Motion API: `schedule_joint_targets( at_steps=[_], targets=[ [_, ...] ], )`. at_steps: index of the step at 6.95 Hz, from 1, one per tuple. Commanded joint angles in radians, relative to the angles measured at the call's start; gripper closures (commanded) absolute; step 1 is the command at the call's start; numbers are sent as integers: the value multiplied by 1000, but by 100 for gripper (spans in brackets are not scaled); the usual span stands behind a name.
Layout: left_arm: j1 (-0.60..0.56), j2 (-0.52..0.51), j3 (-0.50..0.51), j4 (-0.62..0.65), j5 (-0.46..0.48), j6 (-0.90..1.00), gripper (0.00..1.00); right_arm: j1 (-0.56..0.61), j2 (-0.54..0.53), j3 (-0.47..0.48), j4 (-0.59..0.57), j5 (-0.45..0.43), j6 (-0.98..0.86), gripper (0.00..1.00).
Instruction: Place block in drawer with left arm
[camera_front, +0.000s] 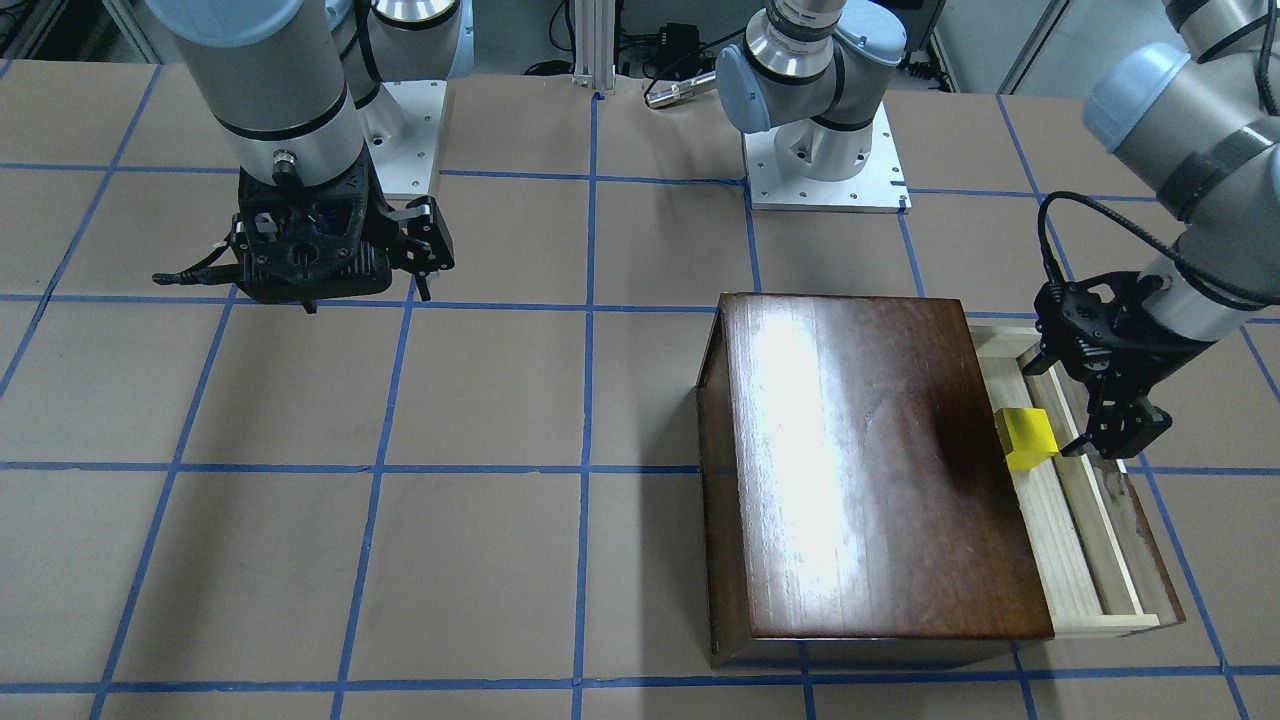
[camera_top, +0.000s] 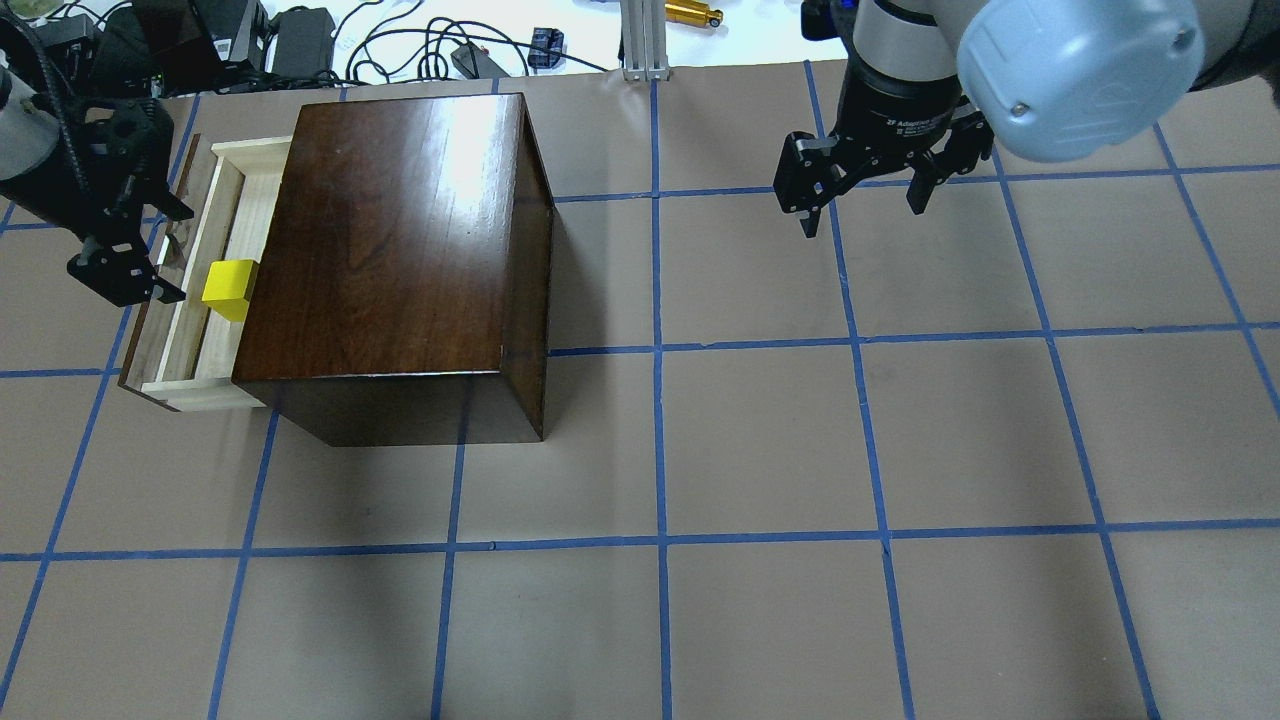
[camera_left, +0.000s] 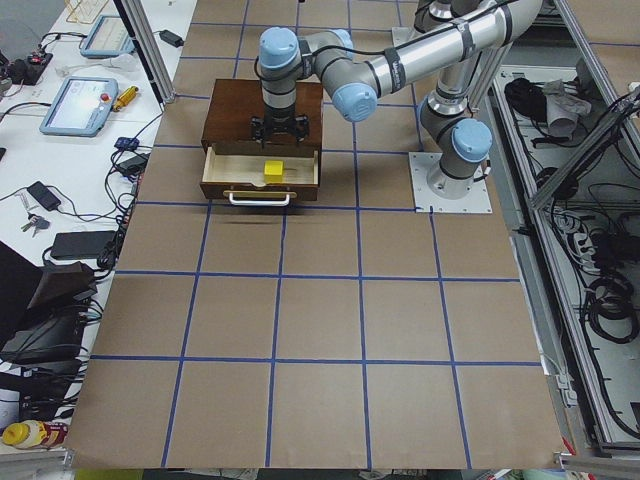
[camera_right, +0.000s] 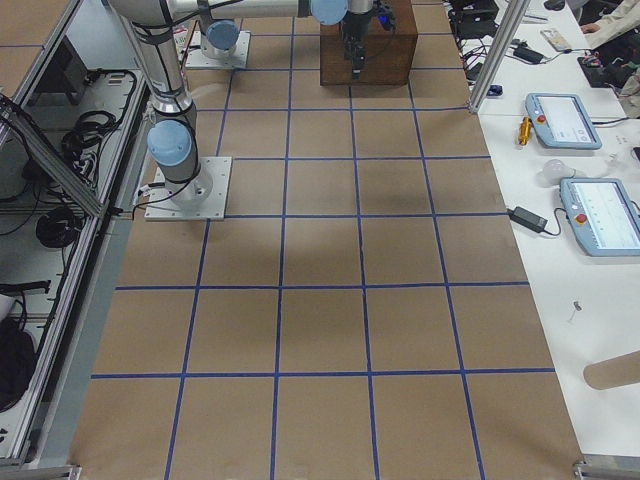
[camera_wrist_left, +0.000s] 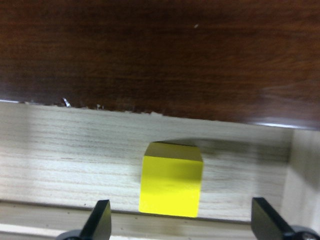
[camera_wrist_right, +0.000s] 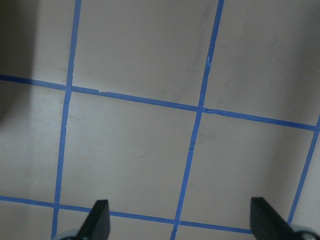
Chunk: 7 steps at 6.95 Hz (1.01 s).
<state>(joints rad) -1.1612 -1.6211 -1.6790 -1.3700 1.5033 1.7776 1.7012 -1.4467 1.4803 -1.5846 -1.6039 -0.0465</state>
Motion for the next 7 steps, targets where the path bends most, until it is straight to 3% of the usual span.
schedule_joint_targets(
  at_steps=[1, 4, 7],
  targets=[
    [-12, 79, 5, -60, -8, -318, 0, 0, 0, 0, 0, -1, -1, 0],
    [-171, 96, 43, -50, 3, -988, 0, 0, 0, 0, 0, -1, 1, 0],
    [-325, 79, 84, -60, 61, -1489, 0, 0, 0, 0, 0, -1, 1, 0]
  ],
)
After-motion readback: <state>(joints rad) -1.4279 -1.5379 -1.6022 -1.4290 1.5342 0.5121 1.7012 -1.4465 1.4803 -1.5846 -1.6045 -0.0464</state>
